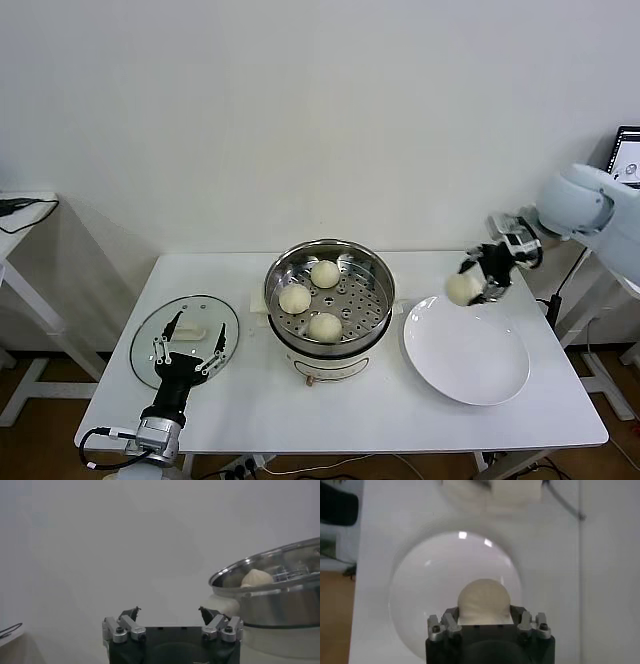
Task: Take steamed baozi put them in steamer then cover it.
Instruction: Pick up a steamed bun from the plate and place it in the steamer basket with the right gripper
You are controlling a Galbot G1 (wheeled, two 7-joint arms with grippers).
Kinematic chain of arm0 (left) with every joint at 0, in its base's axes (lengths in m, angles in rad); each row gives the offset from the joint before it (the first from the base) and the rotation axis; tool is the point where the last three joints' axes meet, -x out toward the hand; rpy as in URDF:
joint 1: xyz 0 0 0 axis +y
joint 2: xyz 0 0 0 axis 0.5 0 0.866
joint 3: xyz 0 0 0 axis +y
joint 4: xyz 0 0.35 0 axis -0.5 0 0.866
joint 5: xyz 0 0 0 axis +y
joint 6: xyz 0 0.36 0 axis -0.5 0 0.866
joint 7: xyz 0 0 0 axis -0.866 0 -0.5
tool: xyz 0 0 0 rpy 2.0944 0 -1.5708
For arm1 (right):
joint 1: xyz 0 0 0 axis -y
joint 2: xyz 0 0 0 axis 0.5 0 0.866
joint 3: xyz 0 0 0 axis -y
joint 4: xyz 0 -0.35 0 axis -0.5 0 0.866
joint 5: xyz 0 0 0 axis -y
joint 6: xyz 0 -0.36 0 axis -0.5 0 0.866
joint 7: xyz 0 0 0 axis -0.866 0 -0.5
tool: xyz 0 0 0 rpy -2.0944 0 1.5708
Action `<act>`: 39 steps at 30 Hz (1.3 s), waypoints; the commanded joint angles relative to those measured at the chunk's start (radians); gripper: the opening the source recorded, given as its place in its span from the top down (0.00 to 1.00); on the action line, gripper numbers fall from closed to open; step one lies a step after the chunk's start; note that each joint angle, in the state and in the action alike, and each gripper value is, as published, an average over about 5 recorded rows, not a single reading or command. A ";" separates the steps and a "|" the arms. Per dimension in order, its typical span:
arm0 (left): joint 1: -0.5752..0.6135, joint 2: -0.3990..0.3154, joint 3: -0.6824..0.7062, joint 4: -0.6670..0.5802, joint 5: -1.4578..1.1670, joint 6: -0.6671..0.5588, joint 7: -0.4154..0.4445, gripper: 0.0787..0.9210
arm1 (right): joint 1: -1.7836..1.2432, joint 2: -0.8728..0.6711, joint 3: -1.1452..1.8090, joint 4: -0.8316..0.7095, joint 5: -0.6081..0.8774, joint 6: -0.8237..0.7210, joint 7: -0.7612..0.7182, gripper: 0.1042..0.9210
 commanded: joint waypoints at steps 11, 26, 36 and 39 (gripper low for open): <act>-0.020 0.006 -0.017 0.004 -0.030 0.006 0.009 0.12 | 0.238 0.459 -0.292 0.000 0.339 -0.218 0.127 0.28; -0.032 0.011 -0.046 0.026 -0.048 0.004 0.019 0.12 | -0.026 0.602 -0.198 -0.286 0.192 -0.207 0.114 0.28; -0.031 0.014 -0.055 0.033 -0.057 0.001 0.022 0.12 | -0.068 0.619 -0.175 -0.343 0.148 -0.200 0.107 0.28; -0.029 0.014 -0.056 0.032 -0.058 -0.001 0.022 0.12 | -0.084 0.626 -0.167 -0.348 0.141 -0.200 0.107 0.28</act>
